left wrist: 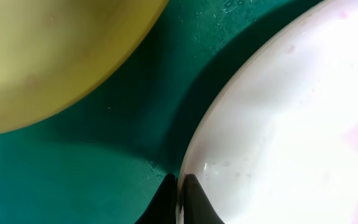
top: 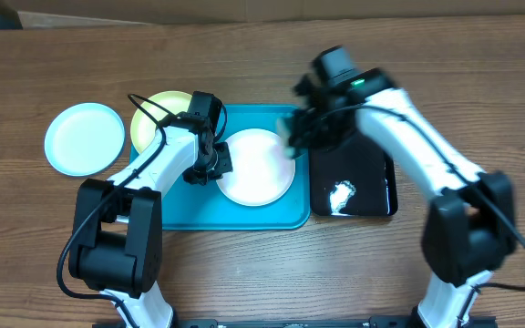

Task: Clean dirty plates on tray and stack at the side
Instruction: 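Put the sponge back in the black tray and raise right gripper, then lift the pink plate with left gripper and tip it over black tray, then carry the pink plate leftward over the table with left gripper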

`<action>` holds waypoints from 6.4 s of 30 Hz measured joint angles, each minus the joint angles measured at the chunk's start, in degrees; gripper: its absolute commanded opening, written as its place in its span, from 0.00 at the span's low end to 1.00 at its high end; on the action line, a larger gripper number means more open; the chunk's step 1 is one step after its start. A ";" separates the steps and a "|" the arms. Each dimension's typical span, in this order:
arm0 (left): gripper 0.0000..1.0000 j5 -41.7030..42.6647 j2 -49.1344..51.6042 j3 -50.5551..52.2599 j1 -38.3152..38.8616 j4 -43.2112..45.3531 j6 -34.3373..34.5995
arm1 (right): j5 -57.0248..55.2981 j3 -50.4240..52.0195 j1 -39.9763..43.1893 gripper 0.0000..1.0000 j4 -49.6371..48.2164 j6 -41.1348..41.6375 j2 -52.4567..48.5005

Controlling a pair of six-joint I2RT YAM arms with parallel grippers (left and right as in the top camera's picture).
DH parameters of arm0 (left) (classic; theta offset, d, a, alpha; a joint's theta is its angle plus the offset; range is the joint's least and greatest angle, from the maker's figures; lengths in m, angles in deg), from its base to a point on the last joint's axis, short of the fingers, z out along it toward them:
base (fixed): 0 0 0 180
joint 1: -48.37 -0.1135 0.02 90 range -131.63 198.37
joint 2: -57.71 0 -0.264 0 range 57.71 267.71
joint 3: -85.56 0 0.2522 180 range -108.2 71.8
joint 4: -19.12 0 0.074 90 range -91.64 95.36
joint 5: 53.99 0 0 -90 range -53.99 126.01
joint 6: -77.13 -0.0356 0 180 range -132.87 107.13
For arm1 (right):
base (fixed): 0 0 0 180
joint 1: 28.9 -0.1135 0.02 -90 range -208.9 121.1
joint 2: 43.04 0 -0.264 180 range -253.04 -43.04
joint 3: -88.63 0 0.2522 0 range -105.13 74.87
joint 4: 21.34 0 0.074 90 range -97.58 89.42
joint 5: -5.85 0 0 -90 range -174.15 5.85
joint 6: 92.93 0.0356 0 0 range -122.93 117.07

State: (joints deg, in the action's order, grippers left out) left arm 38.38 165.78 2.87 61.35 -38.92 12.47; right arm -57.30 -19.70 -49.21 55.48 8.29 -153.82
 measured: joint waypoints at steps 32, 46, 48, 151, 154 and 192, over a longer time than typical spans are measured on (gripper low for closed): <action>0.26 -0.02 0.00 0.11 0.00 0.57 0.20 | -30.34 7.56 5.42 0.87 -1.03 2.12 0.79; 0.18 -0.02 0.00 0.20 0.00 0.59 0.20 | -30.38 1.84 21.66 1.00 0.37 4.76 0.79; 0.15 -0.02 0.00 0.20 0.00 0.59 0.17 | -30.60 1.84 24.22 1.00 0.50 4.85 0.79; 0.04 -71.78 0.81 -38.18 53.55 -17.25 -13.60 | -28.30 1.84 39.06 1.00 -10.60 5.07 0.79; 0.04 -72.98 0.81 -38.18 54.10 -17.22 -13.57 | -28.33 1.84 39.06 1.00 -10.58 5.09 0.79; 0.04 21.75 1.09 -38.18 -9.33 -21.81 -2.99 | -28.30 1.84 39.06 1.00 -10.62 5.09 0.79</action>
State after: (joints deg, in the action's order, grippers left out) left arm 60.13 166.88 -35.31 52.01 -60.73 9.48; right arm -85.60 -17.86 -10.16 44.86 13.39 -153.03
